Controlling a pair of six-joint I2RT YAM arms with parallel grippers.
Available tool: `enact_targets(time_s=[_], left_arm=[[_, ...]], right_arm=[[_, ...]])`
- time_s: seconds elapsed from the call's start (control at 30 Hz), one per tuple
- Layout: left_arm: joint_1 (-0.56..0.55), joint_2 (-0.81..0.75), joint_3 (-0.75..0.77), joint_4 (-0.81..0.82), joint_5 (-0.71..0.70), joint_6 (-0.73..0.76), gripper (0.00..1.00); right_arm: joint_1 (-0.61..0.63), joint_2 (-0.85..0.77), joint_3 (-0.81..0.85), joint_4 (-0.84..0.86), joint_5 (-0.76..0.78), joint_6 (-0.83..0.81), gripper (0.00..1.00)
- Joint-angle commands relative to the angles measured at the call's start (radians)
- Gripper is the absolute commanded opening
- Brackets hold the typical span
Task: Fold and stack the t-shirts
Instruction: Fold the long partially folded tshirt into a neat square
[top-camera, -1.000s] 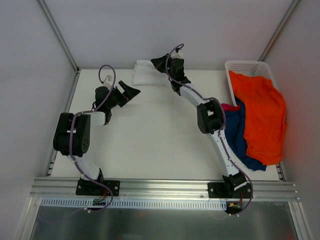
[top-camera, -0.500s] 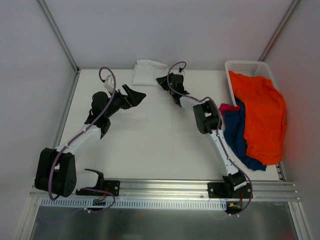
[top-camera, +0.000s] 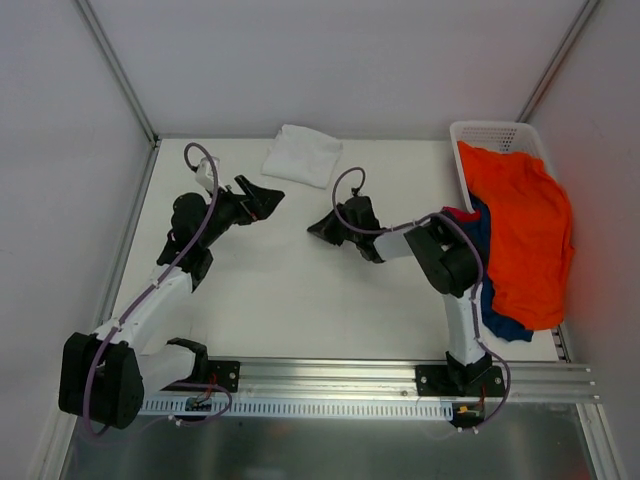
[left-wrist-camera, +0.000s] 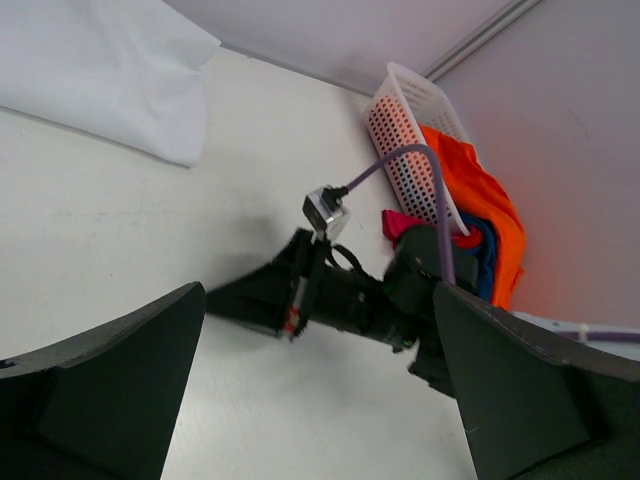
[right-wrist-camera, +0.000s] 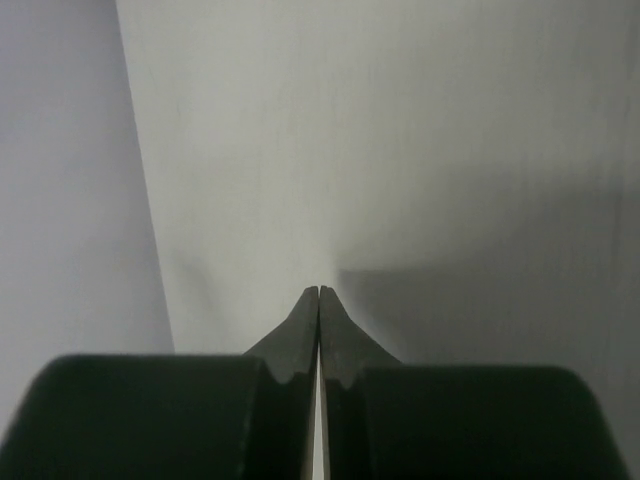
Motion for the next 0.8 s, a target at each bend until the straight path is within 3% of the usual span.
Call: enact_targets(time_s=[0.0, 0.1, 0.17, 0.23, 0.27, 0.4, 0.5, 0.53, 0.57, 0.63, 0.77], left_arm=[[-0.002, -0.048, -0.03, -0.006, -0.021, 0.014, 0.99], [-0.002, -0.06, -0.025, -0.045, -0.076, 0.106, 0.99], [0.005, -0.006, -0.004, -0.062, -0.173, 0.243, 0.99], [0.047, 0.116, 0.068, -0.101, -0.179, 0.273, 0.99], [0.13, 0.165, 0.126, -0.104, -0.086, 0.238, 0.99], [0.263, 0.473, 0.333, -0.098, 0.132, 0.086, 0.99], [0.271, 0.717, 0.56, -0.125, 0.218, 0.107, 0.99], [0.272, 0.836, 0.629, -0.159, 0.231, 0.13, 0.99], [0.275, 0.895, 0.791, -0.262, 0.245, 0.141, 0.99], [0.278, 1.059, 0.924, -0.325, 0.309, 0.121, 0.99], [0.28, 1.233, 1.154, -0.326, 0.383, 0.06, 0.99]], right_arm=[[0.074, -0.216, -0.146, -0.027, -0.019, -0.092, 0.01], [0.163, -0.408, -0.265, -0.198, 0.066, -0.208, 0.01], [0.24, -0.502, -0.308, -0.397, 0.163, -0.313, 0.0], [0.288, -0.626, -0.32, -0.586, 0.289, -0.361, 0.02], [0.335, -0.666, -0.337, -0.638, 0.323, -0.369, 0.06], [0.423, -0.873, -0.406, -0.81, 0.445, -0.374, 0.15], [0.475, -1.055, -0.473, -0.919, 0.531, -0.345, 0.2], [0.489, -1.147, -0.49, -0.955, 0.564, -0.337, 0.21], [0.51, -1.189, -0.506, -0.976, 0.577, -0.329, 0.21], [0.539, -1.302, -0.536, -1.039, 0.624, -0.302, 0.22], [0.564, -1.425, -0.573, -1.102, 0.67, -0.283, 0.23]])
